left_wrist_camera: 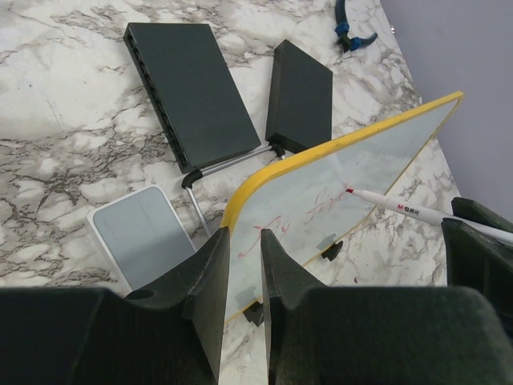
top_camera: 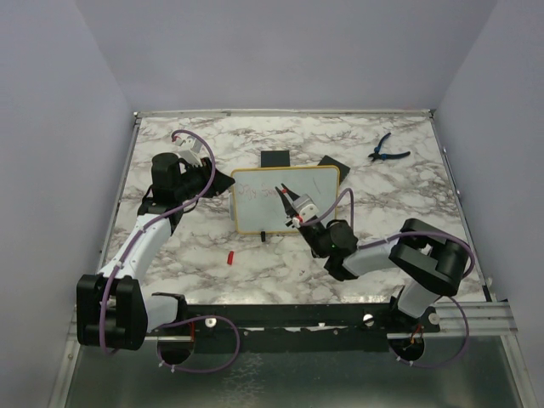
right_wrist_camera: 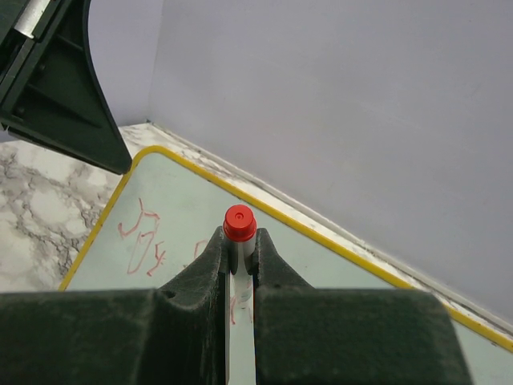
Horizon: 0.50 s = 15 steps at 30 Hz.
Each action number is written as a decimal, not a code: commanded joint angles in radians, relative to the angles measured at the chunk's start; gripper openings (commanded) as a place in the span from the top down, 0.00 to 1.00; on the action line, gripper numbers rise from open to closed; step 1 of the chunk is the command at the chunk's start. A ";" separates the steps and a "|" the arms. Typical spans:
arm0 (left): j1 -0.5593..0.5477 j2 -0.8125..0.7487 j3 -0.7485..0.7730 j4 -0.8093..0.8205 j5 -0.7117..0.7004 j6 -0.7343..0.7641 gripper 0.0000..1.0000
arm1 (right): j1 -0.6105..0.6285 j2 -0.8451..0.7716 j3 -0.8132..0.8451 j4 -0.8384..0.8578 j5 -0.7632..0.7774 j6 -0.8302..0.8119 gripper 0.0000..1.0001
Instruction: Write a sentence on the whiteboard
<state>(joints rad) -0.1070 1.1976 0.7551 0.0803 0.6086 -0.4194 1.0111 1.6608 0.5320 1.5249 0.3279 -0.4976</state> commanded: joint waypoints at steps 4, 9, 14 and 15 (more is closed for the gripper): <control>-0.004 -0.025 -0.002 0.010 0.000 0.016 0.77 | -0.003 -0.008 -0.043 0.210 0.032 0.006 0.99; -0.004 -0.026 -0.003 0.010 0.000 0.016 0.77 | -0.003 -0.019 -0.059 0.212 0.042 0.005 0.99; -0.005 -0.024 -0.002 0.011 0.001 0.014 0.77 | -0.003 -0.027 -0.069 0.210 0.046 -0.001 0.99; -0.004 -0.024 -0.001 0.011 0.002 0.014 0.77 | -0.003 -0.026 -0.069 0.210 0.043 0.000 0.99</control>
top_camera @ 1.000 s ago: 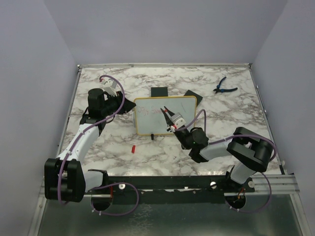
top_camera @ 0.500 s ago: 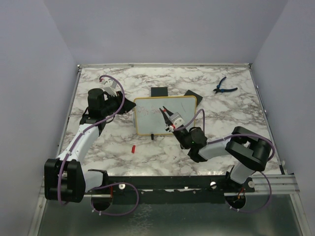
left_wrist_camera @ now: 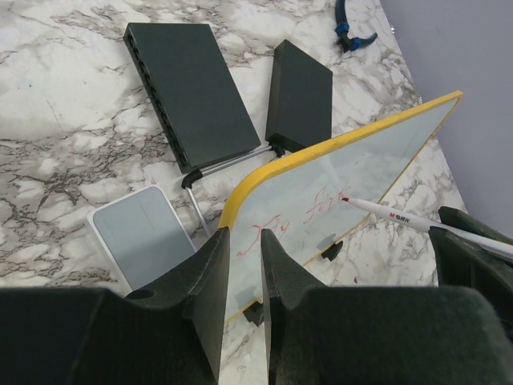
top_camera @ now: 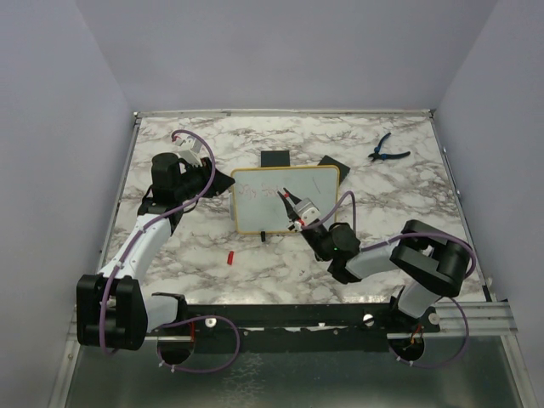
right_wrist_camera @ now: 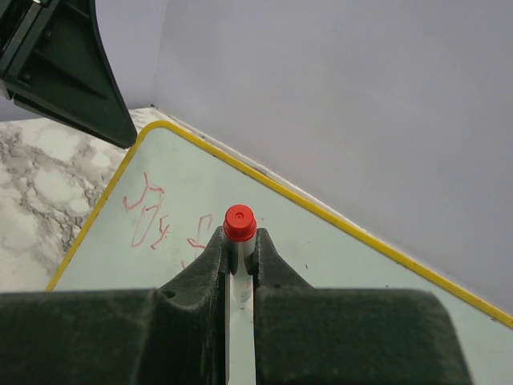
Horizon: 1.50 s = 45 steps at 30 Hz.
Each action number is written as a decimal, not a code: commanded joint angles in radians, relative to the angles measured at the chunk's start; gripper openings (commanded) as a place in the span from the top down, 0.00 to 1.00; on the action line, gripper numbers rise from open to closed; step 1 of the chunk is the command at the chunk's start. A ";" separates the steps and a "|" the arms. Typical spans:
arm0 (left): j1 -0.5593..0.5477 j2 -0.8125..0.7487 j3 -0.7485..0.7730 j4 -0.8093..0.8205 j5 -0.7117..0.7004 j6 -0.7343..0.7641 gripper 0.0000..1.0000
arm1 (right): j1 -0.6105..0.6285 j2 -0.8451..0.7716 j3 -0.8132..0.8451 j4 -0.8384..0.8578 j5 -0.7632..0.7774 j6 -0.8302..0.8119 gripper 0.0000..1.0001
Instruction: Write a sentence on the whiteboard
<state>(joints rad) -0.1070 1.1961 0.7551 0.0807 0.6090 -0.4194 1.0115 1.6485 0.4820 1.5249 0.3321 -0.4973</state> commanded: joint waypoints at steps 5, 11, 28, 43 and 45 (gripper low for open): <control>-0.005 -0.021 -0.002 0.010 0.005 0.014 0.77 | -0.002 -0.001 -0.011 0.202 0.020 0.023 0.99; -0.005 -0.023 -0.002 0.010 0.005 0.014 0.77 | -0.002 0.017 0.003 0.202 0.012 0.035 0.99; -0.006 -0.021 -0.002 0.011 0.003 0.016 0.77 | -0.002 0.032 0.010 0.207 0.006 0.048 0.99; -0.005 -0.023 -0.002 0.011 0.000 0.016 0.77 | 0.046 -0.156 -0.054 0.130 -0.043 0.100 0.99; -0.005 -0.024 -0.002 0.010 -0.002 0.015 0.77 | 0.048 -0.176 -0.062 0.117 -0.037 0.101 0.99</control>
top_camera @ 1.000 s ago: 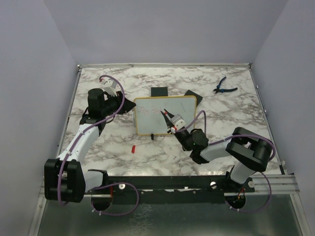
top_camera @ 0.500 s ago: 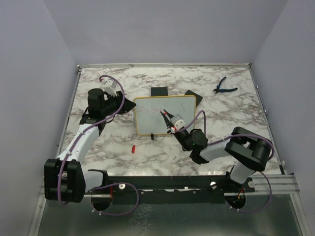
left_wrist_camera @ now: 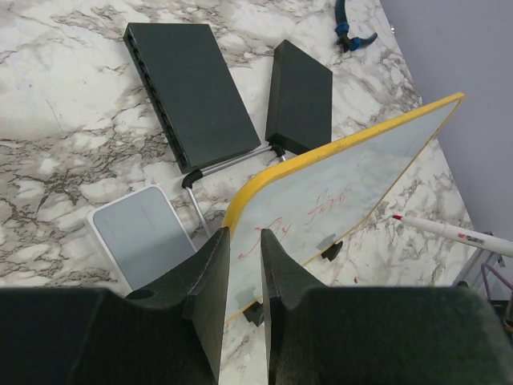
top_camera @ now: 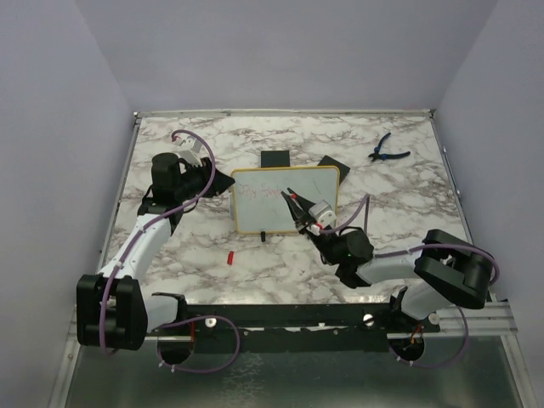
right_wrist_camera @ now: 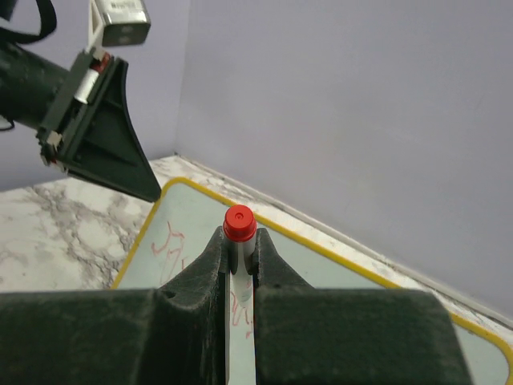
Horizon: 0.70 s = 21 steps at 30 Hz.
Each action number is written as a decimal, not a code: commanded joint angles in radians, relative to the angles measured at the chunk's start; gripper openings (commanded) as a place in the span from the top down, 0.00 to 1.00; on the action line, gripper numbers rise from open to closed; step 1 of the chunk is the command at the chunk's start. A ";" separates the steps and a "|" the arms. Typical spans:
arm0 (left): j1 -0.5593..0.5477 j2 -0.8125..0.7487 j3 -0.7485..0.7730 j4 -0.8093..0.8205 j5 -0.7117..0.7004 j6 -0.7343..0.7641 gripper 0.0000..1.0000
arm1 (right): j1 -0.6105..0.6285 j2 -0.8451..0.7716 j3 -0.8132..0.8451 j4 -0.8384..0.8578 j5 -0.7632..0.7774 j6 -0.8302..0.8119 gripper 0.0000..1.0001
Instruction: Write a sentence on the whiteboard
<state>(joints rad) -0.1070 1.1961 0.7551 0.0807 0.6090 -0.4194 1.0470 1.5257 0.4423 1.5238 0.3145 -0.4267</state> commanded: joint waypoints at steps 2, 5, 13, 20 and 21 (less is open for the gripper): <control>-0.004 -0.026 -0.002 0.010 -0.002 0.016 0.77 | 0.013 -0.057 -0.025 0.118 0.001 0.017 0.99; -0.005 -0.026 -0.003 0.010 0.000 0.014 0.77 | 0.013 -0.036 -0.025 0.144 0.034 -0.003 0.99; -0.005 -0.028 -0.003 0.010 -0.002 0.016 0.77 | 0.012 0.037 0.003 0.208 0.087 -0.065 0.99; -0.006 -0.027 -0.003 0.010 -0.002 0.015 0.77 | 0.007 0.061 0.018 0.211 0.101 -0.078 0.99; -0.004 -0.026 -0.003 0.010 -0.002 0.015 0.77 | 0.006 0.062 0.019 0.211 0.102 -0.079 0.99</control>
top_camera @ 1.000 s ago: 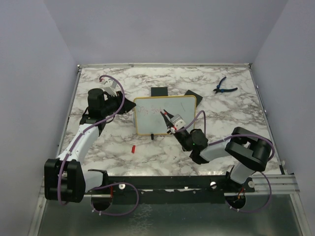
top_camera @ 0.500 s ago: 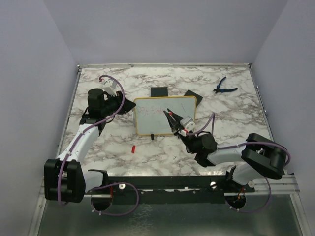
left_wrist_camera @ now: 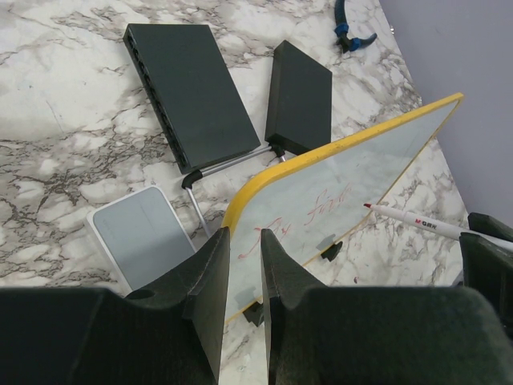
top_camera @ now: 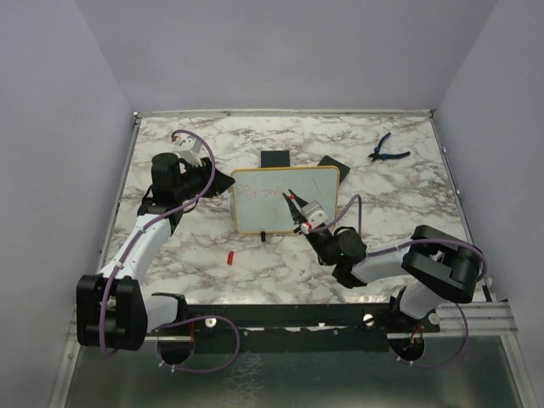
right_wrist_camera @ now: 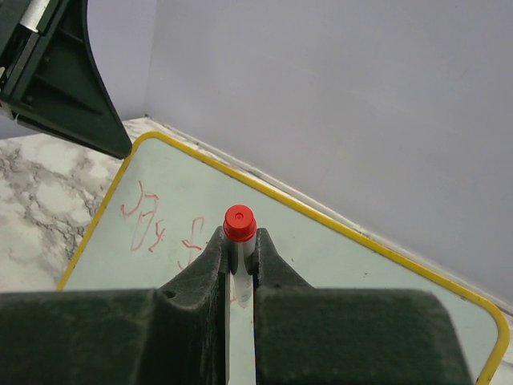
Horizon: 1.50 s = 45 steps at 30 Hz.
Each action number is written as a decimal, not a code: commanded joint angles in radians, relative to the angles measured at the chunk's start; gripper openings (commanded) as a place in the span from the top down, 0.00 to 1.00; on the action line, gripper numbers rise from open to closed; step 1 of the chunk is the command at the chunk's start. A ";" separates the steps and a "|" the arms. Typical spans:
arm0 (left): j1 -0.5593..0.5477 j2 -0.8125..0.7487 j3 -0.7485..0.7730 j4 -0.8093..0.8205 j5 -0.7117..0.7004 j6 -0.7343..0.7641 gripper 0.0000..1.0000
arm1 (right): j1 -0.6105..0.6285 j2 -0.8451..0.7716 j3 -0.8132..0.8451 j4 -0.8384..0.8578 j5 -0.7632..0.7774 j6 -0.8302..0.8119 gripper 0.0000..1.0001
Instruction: Write a sentence on the whiteboard
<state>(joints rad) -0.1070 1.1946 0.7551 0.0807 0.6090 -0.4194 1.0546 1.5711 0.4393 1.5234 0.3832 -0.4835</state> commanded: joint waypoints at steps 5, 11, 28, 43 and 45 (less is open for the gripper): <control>-0.005 -0.024 -0.003 0.010 0.000 0.015 0.77 | -0.015 0.015 0.022 0.212 0.034 -0.027 0.99; -0.006 -0.024 -0.003 0.011 0.000 0.015 0.77 | -0.034 0.026 0.035 0.212 0.023 -0.023 0.99; -0.005 -0.023 -0.003 0.010 0.001 0.015 0.77 | -0.068 0.056 0.027 0.213 0.025 -0.001 0.99; -0.005 -0.021 -0.003 0.011 0.001 0.016 0.77 | -0.068 0.023 -0.020 0.213 0.031 0.002 0.99; -0.005 -0.021 -0.003 0.010 0.000 0.016 0.77 | -0.067 0.019 -0.019 0.213 0.025 0.002 0.99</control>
<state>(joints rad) -0.1070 1.1946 0.7551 0.0807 0.6090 -0.4191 0.9947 1.6058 0.4347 1.5253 0.3920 -0.4877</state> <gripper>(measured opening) 0.235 0.082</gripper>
